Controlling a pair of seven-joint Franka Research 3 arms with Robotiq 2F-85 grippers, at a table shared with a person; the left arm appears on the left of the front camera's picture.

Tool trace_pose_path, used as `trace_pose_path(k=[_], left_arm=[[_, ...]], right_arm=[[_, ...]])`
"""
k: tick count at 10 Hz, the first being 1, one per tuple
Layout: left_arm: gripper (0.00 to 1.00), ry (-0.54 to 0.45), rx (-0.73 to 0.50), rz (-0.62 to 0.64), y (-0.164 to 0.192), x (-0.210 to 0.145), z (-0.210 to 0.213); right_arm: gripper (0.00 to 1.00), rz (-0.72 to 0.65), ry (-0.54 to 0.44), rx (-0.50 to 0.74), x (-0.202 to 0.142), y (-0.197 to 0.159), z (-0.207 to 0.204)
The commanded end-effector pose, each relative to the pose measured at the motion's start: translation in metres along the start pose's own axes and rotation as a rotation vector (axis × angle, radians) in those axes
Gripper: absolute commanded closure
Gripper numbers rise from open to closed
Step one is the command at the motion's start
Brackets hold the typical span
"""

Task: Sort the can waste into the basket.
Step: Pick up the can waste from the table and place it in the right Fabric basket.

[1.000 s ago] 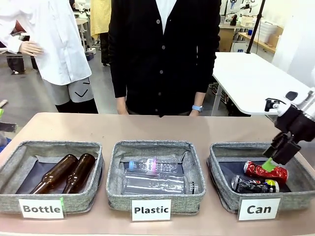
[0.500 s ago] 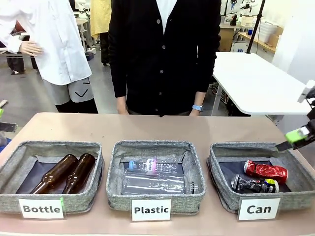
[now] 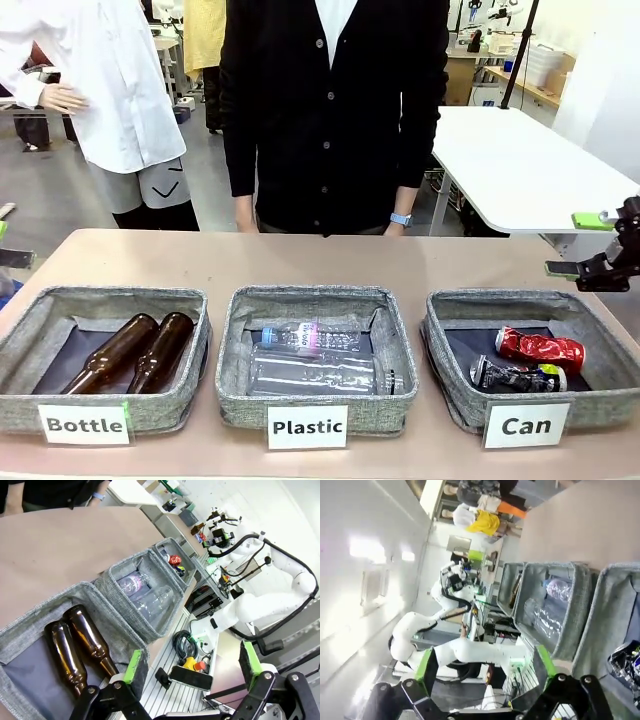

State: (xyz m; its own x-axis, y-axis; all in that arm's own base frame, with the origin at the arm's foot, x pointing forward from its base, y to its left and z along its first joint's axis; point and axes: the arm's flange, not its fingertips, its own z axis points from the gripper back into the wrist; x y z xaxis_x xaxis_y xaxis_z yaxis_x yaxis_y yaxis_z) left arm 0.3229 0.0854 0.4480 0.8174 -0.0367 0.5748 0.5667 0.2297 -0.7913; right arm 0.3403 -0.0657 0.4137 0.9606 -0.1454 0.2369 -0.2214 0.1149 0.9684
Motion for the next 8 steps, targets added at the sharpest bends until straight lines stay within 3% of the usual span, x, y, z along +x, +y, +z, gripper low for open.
trace_pose_path(k=[1,8], left_arm=[[0.05,-0.008,-0.002,0.002,-0.0021,0.0007,0.0013],[0.05,-0.008,-0.002,0.002,-0.0021,0.0007,0.0013]], right_arm=[[0.0,0.059,0.104,-0.022,0.0003,0.0062,0.0069],[0.0,0.059,0.104,-0.022,0.0003,0.0062,0.0069]])
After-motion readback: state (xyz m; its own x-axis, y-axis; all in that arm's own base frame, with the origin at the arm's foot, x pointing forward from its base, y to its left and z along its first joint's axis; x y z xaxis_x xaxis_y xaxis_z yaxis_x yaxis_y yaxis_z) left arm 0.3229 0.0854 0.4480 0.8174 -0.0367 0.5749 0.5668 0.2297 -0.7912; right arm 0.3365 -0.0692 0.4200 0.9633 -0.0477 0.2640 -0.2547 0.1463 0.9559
